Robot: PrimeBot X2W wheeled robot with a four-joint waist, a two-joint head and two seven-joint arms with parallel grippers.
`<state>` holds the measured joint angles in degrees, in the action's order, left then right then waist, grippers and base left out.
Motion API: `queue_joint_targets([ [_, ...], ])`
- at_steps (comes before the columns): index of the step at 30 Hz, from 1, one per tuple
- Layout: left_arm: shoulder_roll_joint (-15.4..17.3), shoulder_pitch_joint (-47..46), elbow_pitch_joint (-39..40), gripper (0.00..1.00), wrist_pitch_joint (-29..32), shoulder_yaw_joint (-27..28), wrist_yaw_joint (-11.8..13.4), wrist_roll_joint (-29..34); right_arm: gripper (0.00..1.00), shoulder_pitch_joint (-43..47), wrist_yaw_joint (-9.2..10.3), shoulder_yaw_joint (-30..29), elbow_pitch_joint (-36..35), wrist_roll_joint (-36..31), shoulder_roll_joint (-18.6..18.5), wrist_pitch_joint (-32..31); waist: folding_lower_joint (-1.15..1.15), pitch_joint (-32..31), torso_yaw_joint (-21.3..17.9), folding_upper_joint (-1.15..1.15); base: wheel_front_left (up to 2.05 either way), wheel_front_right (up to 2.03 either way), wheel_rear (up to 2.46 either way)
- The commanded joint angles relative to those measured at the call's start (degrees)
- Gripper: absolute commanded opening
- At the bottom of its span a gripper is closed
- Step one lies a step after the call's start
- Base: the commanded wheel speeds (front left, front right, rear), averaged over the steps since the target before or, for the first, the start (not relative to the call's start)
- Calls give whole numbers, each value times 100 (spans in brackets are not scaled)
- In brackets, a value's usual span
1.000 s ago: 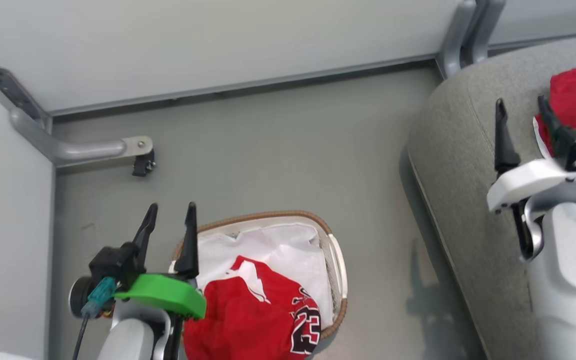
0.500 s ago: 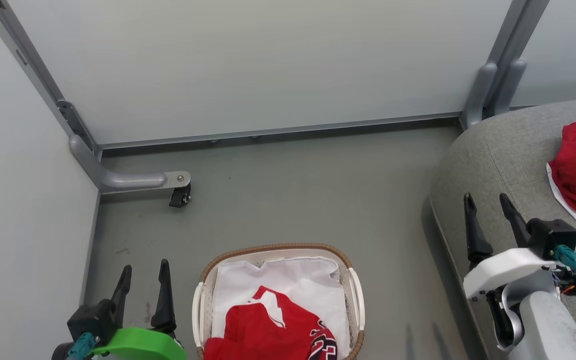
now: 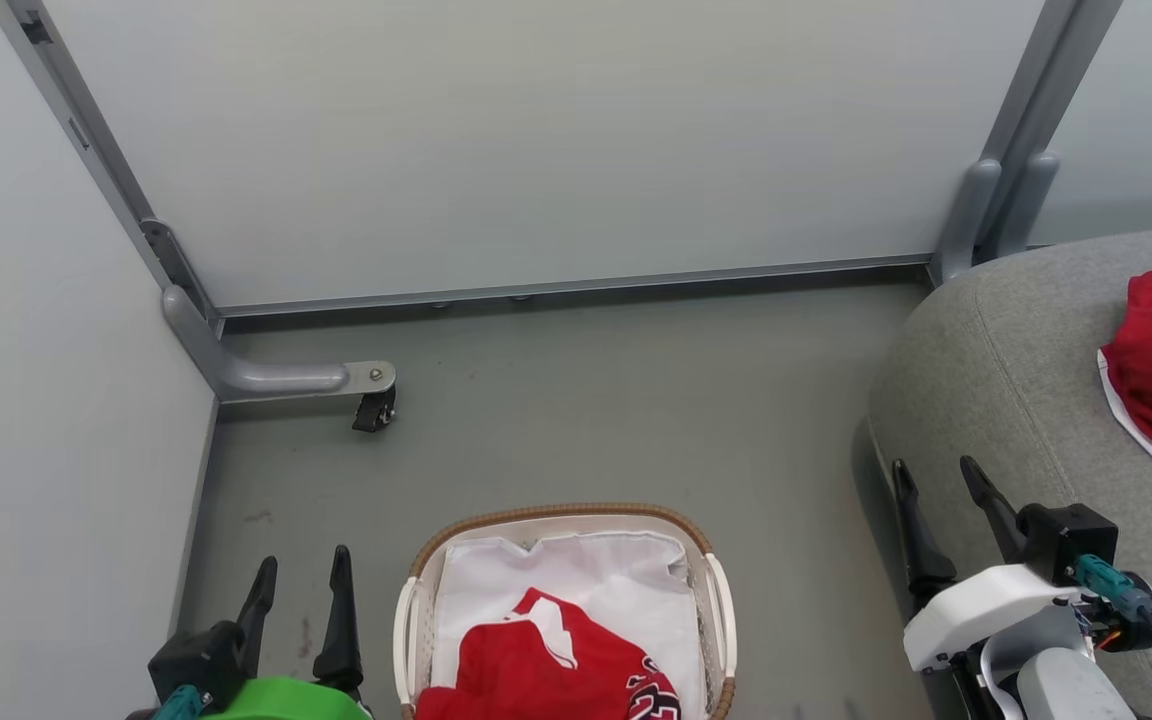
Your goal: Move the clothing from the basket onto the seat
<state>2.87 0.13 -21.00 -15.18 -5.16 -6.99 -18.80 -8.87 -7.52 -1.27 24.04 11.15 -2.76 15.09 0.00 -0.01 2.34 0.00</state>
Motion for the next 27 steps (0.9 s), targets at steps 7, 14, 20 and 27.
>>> queue_joint_targets([
  [7, 5, 13, -48, 100, 5, -42, -7, -15, 100, 27, 6, 78, -26, -68, -24, 12, 0, 8, -4, 0, 0, 0, 0],
  [14, 5, -12, -64, 100, 5, -57, -12, 0, 100, 15, 6, 92, -8, -90, -24, 12, 0, 13, -20, 0, 0, 0, 0],
  [20, 5, -40, -64, 100, 5, -65, -17, 3, 100, -11, 6, 93, -32, -129, -23, 12, 0, 39, -32, 0, 0, 0, 0],
  [27, 5, -236, -163, 100, 4, -251, -30, 103, 100, -117, 6, 87, -103, -170, -23, 12, 0, 179, -64, 0, 0, 0, 0],
])
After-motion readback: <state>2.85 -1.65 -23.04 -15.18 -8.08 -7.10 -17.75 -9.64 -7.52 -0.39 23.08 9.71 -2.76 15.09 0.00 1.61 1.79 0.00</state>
